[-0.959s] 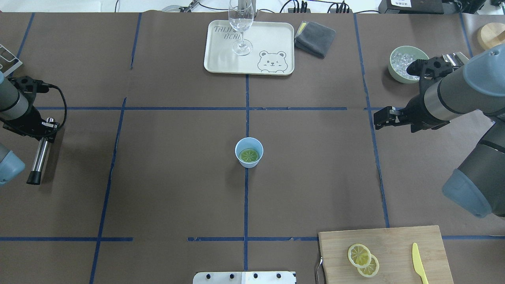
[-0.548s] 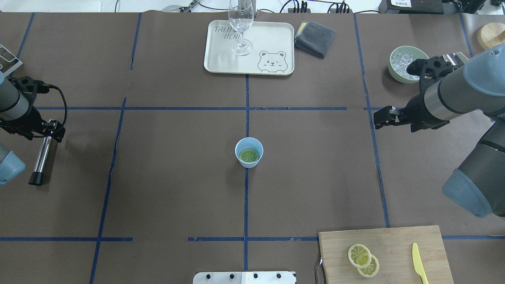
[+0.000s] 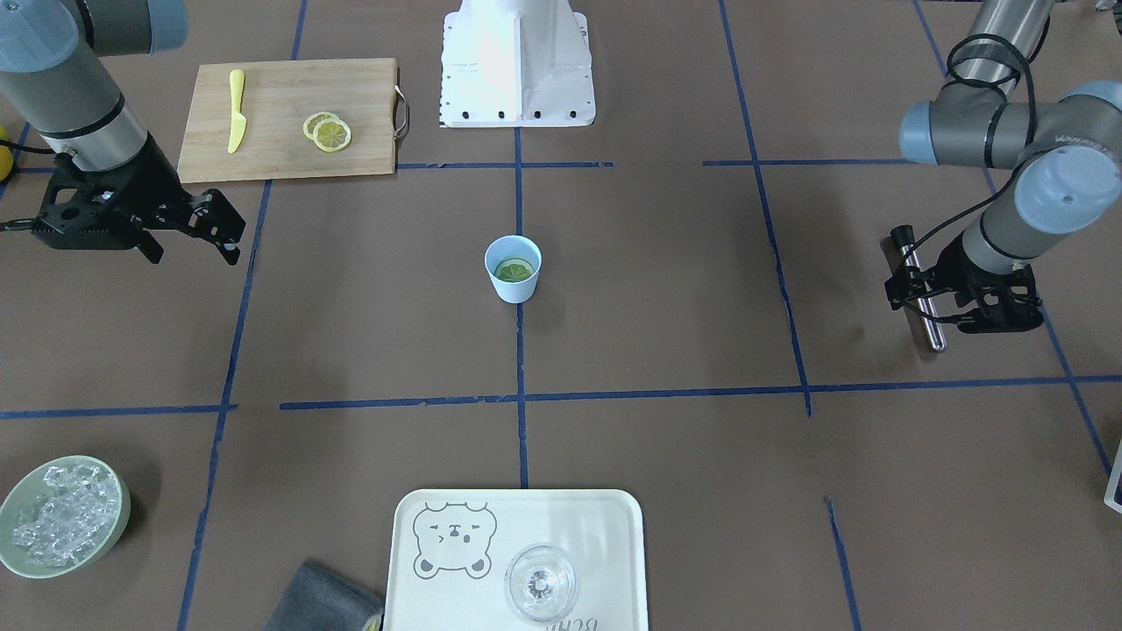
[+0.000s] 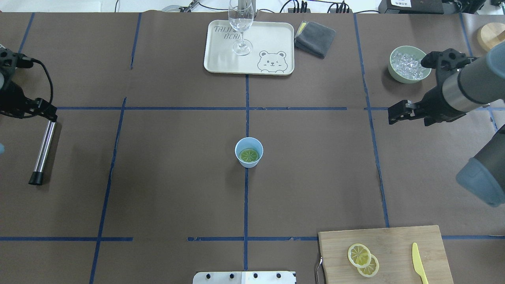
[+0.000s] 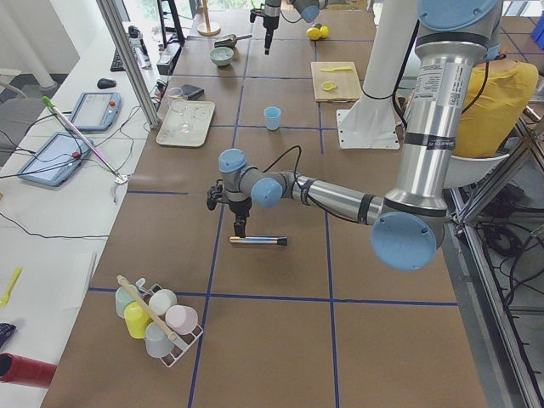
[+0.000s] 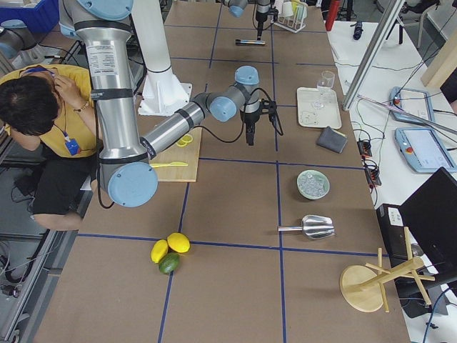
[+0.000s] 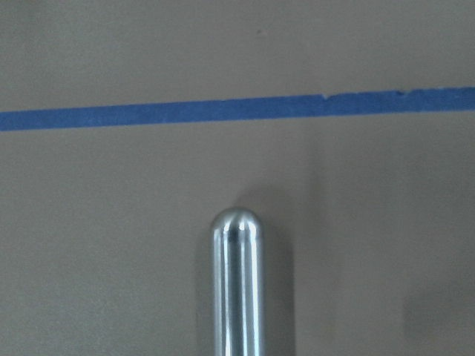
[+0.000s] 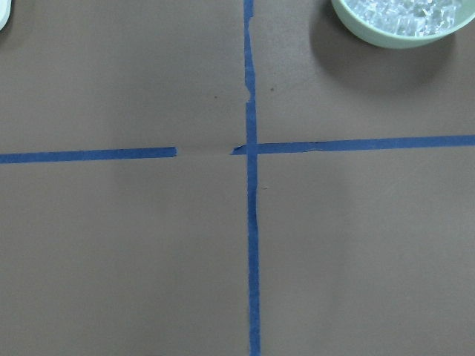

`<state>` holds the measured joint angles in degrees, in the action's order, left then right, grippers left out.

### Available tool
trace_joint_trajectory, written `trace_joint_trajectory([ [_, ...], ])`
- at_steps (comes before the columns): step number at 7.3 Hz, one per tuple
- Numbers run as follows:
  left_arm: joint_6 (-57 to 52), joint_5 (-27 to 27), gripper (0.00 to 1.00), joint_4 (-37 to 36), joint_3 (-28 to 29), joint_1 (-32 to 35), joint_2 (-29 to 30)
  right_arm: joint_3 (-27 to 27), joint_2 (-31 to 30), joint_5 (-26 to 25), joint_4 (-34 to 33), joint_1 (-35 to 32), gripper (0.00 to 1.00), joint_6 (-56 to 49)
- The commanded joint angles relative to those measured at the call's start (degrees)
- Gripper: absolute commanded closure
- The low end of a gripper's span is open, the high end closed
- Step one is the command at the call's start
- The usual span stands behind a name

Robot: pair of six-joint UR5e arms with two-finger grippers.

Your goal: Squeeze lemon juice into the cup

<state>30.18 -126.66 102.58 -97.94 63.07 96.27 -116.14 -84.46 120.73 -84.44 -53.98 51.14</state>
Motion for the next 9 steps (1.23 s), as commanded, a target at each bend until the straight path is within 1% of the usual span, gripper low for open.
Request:
trace_joint_trajectory([
  [1, -15.93, -9.17, 0.0, 0.68, -1.73, 11.84, -4.31, 2.82, -3.94, 4.68, -0.11, -8.56, 0.0, -14.76],
  [2, -21.95, -12.62, 0.0, 0.17, -1.21, 15.99, -5.82, 6.33, -4.56, 8.17, -0.11, -12.78, 0.0, -21.54],
  [3, -24.09, -12.74, 0.0, 0.33, -1.38, 18.91, -7.75, 10.54, -5.26, 12.64, -0.2, -18.47, 0.0, -29.96],
  [4, -28.03, -12.83, 0.0, -0.1, -0.94, 23.29, -8.38, 13.63, -5.71, 13.81, -0.81, -24.1, 0.0, -38.22],
  [5, -34.07, -12.83, 0.0, -0.36, 0.11, 25.07, -9.69, 16.96, -6.06, 15.48, -1.77, -28.94, 0.0, -45.27],
  [6, -34.4, -12.83, 0.0, -0.45, 0.03, 25.26, -11.09, 20.22, -6.24, 15.5, -2.65, -32.73, 0.0, -52.99],
  [7, -34.4, -13.0, 0.0, -1.15, -0.06, 25.26, -12.33, 22.25, -6.41, 15.5, -4.49, -34.42, 0.0, -59.42],
  [8, -33.7, -13.09, 0.0, -6.2, -2.24, 25.26, -13.03, 21.84, -6.85, 15.58, -7.9, -37.4, 0.0, -64.62],
  [9, -33.78, -12.74, 0.0, -7.47, -1.73, 25.09, -13.04, 22.18, -6.77, 15.5, -10.2, -37.34, 0.0, -66.59],
])
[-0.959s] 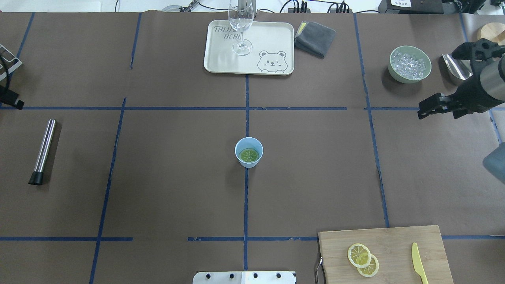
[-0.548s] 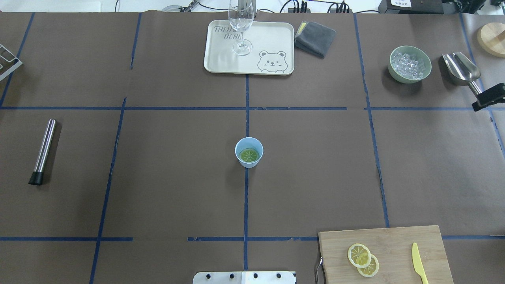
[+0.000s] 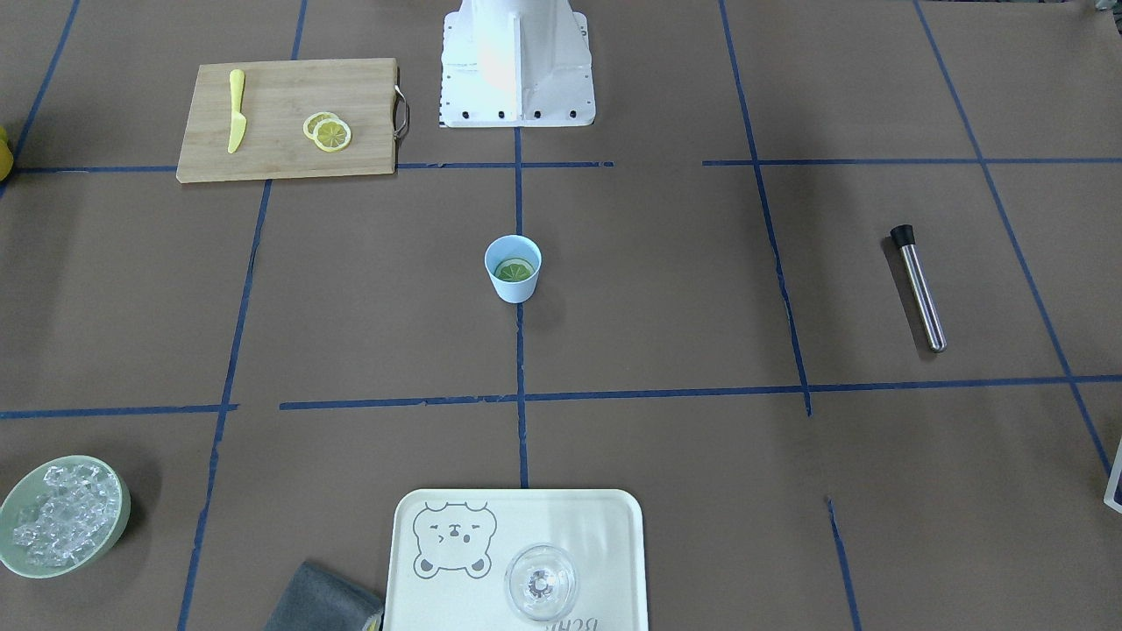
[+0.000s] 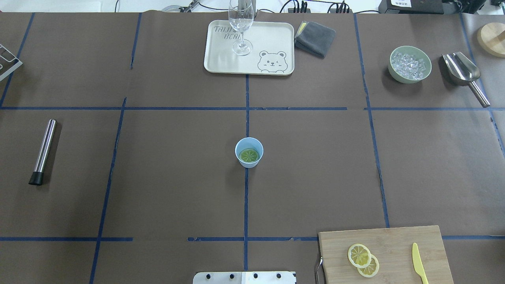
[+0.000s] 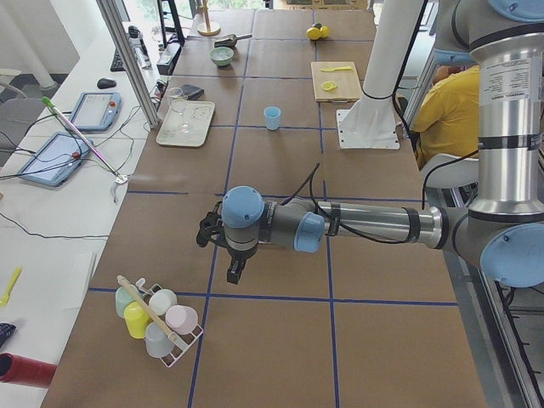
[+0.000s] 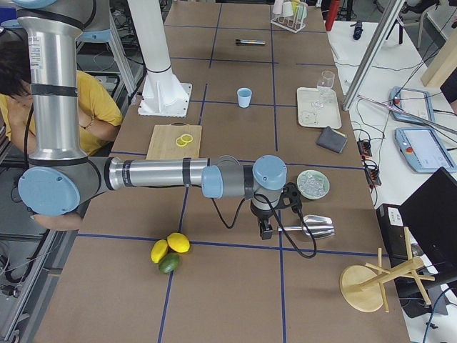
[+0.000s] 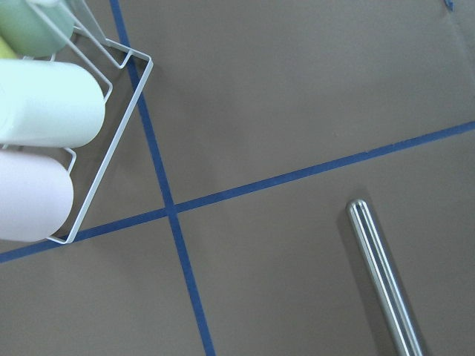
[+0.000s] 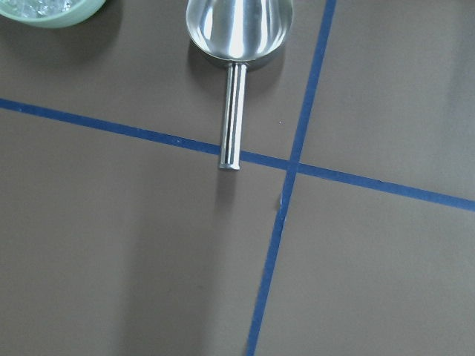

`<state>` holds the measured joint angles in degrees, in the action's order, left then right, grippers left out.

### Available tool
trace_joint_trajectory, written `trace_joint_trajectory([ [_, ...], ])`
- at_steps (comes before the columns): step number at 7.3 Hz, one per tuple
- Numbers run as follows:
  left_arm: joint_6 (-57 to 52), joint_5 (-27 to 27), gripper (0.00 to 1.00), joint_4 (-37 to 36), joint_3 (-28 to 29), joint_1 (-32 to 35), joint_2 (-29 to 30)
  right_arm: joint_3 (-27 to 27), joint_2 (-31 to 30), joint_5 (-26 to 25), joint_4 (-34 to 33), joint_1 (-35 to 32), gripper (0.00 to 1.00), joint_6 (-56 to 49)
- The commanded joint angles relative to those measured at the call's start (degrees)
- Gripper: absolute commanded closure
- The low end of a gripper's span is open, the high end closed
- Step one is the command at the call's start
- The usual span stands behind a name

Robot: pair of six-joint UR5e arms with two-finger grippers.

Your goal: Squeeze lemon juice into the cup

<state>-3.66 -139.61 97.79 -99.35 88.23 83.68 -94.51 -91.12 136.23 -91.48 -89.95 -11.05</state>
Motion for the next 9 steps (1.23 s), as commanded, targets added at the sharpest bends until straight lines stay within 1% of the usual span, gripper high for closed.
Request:
trace_joint_trajectory([
  [1, 0.84, 0.3, 0.0, -3.13, -1.88, 0.19, -0.44, 0.03, -0.55, 0.0, -3.17, -1.37, 0.0, -4.42],
  [2, 1.46, 0.48, 0.0, -5.22, -4.6, 0.28, -0.79, 0.63, -0.47, 0.17, -3.17, -1.28, 0.0, -4.42],
  [3, 0.85, 0.48, 0.0, -4.81, -5.06, 0.37, -2.28, 0.73, -0.64, 0.09, -3.35, -1.28, 0.0, -4.34],
  [6, 0.94, 0.57, 0.0, -4.54, -5.06, 0.37, -2.38, 0.64, -1.87, -0.7, -3.09, -0.93, 0.0, -3.55],
  [8, 1.28, 1.97, 0.0, -4.46, -5.41, 0.19, -2.47, 0.29, -2.14, -1.05, -2.65, -0.93, 0.0, -3.46],
  [9, 1.2, 2.06, 0.0, -4.02, -3.76, 0.1, -1.33, 0.11, -2.05, -2.1, -2.65, -0.93, 0.0, -3.46],
])
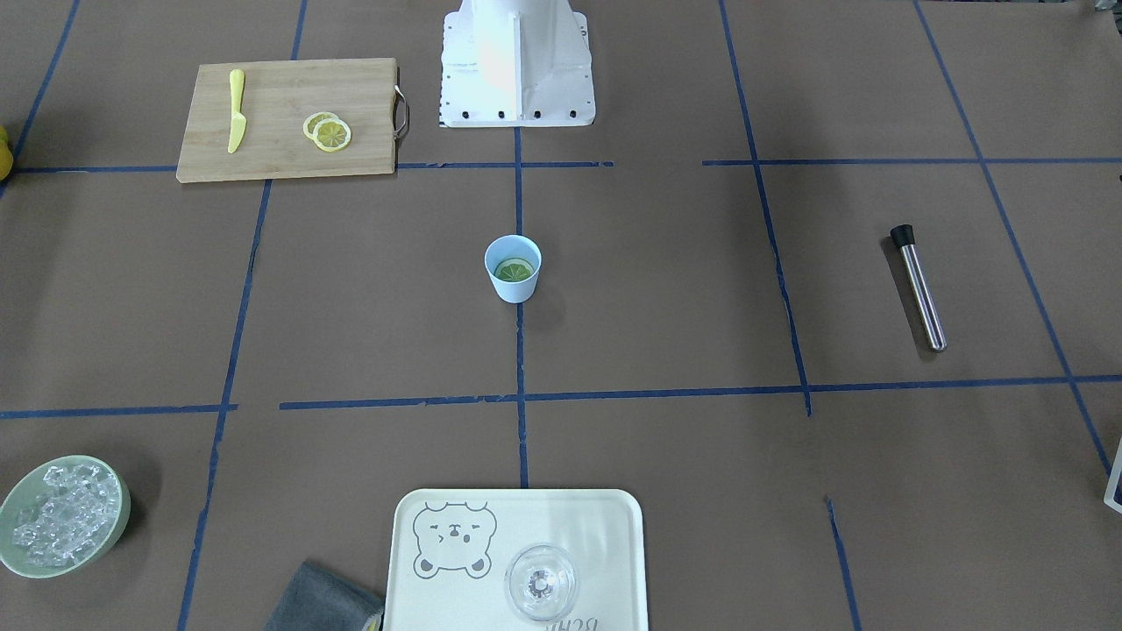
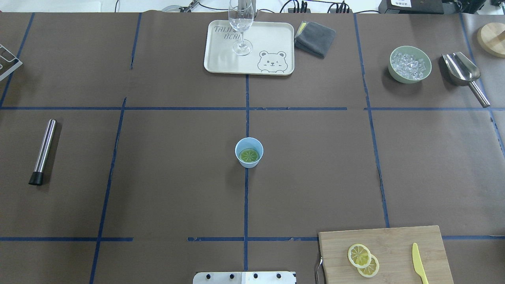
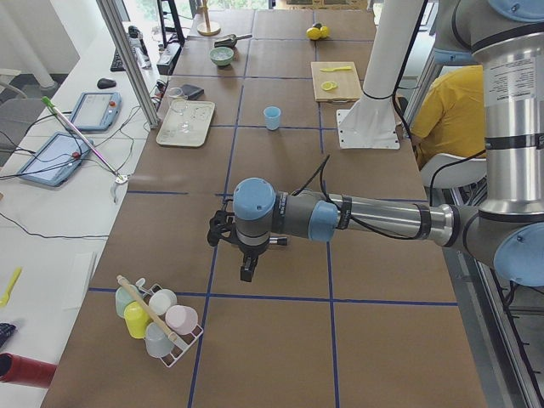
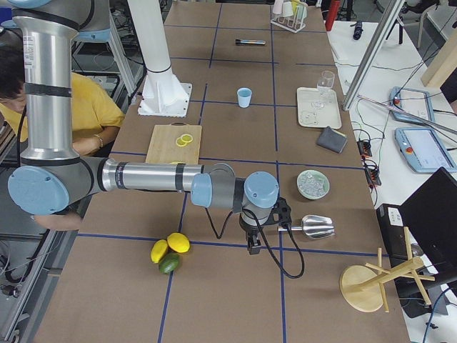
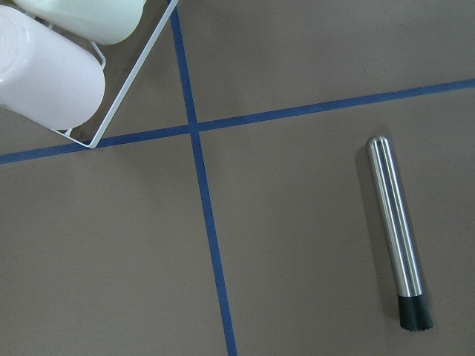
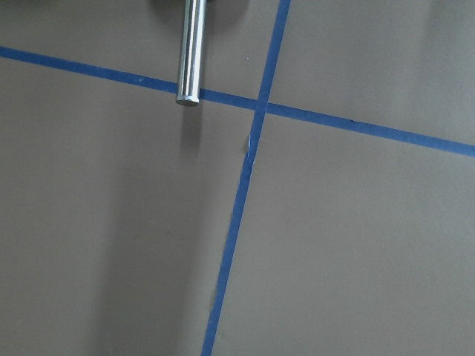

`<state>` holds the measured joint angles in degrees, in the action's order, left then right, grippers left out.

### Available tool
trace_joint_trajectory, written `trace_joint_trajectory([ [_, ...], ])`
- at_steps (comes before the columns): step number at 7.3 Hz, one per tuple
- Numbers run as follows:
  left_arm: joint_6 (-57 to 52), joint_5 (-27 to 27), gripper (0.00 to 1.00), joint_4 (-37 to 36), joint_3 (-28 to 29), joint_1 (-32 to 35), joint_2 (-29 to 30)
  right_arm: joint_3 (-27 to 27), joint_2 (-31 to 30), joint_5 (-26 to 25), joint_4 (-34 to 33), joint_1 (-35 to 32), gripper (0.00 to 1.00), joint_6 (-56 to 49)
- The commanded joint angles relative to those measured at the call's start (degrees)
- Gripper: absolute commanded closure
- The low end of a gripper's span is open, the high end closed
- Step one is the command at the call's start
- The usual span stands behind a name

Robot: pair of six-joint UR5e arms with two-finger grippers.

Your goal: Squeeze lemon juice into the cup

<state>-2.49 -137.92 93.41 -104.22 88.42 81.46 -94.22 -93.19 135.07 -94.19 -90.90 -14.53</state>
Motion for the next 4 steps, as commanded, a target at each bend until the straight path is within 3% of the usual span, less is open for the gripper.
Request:
trace_joint_trajectory([
  [1, -0.14, 0.72, 0.0, 0.11, 2.6, -0.35, 2.12, -0.61, 0.02, -1.04, 0.06, 0.02, 0.0, 0.03],
  [4, -0.32, 1.42, 0.0, -0.86, 4.9, -0.35, 3.37, -0.79, 0.02, -0.78, -0.03, 0.02, 0.0, 0.2],
])
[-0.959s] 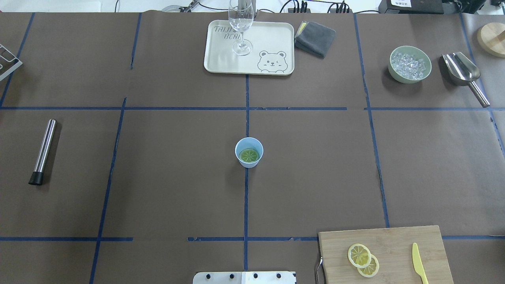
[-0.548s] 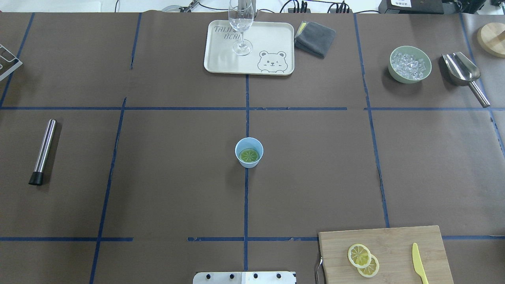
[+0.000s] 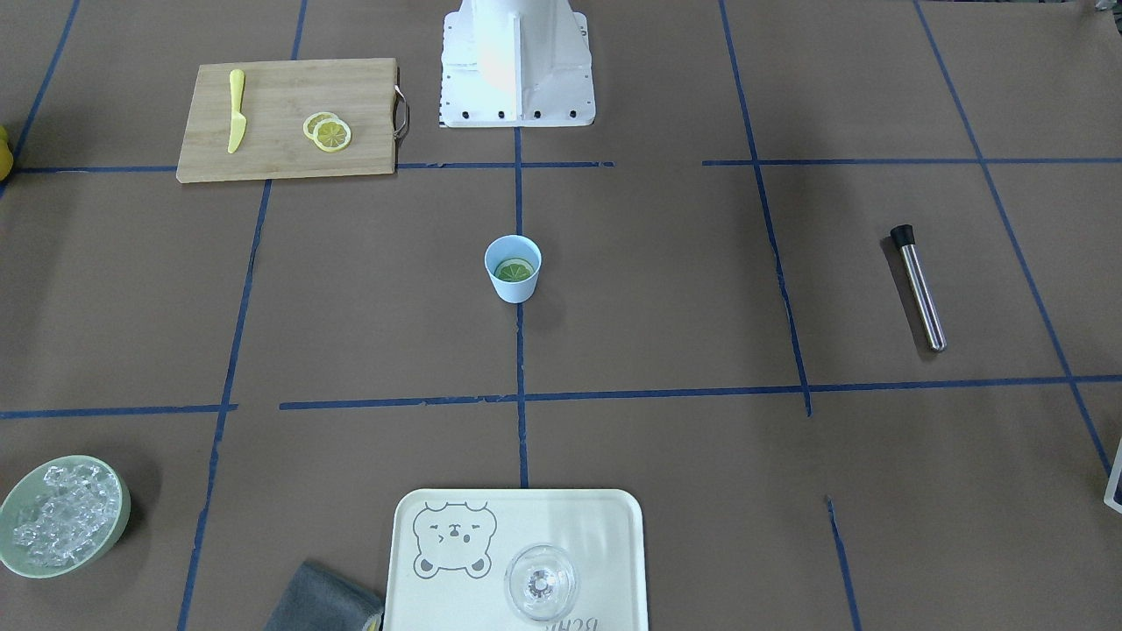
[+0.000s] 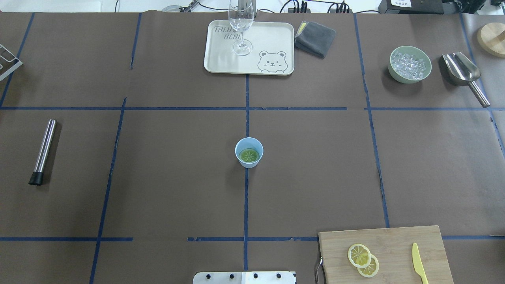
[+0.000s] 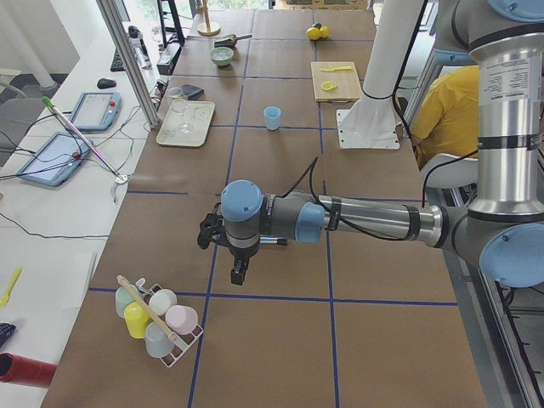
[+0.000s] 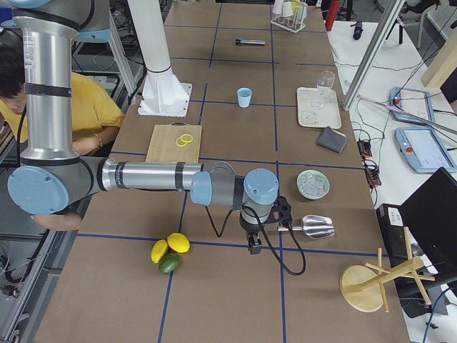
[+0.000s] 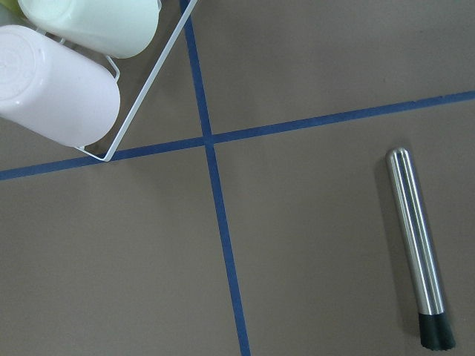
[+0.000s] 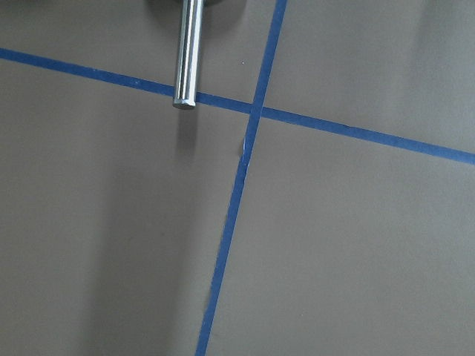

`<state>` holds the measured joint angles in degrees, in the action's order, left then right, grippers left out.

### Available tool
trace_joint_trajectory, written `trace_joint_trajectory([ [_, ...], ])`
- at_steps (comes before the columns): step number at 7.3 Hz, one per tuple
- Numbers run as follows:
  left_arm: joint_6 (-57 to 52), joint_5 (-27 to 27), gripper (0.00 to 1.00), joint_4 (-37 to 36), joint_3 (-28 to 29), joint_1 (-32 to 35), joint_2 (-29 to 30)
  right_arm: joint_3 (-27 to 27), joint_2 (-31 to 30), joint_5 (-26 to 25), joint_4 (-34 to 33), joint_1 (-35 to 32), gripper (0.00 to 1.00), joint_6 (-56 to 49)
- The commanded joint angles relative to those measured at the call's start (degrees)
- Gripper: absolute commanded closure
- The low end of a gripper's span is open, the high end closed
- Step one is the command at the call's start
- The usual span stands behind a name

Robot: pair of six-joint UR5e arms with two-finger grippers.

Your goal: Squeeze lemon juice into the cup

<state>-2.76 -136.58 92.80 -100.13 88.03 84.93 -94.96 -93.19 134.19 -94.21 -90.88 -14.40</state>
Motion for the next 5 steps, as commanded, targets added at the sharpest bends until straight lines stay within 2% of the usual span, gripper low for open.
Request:
trace_joint_trajectory([
  [1, -0.14, 0.08, 0.0, -1.21, 0.9, 0.03, -0.29, -0.05, 0.03, -0.15, -0.01, 0.0, 0.0, -0.01],
  [3, -0.23, 0.17, 0.0, -12.41, 0.73, 0.21, 2.5, 0.39, 0.2, -0.15, -0.1, 0.0, 0.0, 0.07],
  [5, -0.31, 0.17, 0.0, -14.4, 0.19, 0.47, 2.43, 0.21, 0.2, -0.15, -0.27, 0.0, 0.0, 0.07],
])
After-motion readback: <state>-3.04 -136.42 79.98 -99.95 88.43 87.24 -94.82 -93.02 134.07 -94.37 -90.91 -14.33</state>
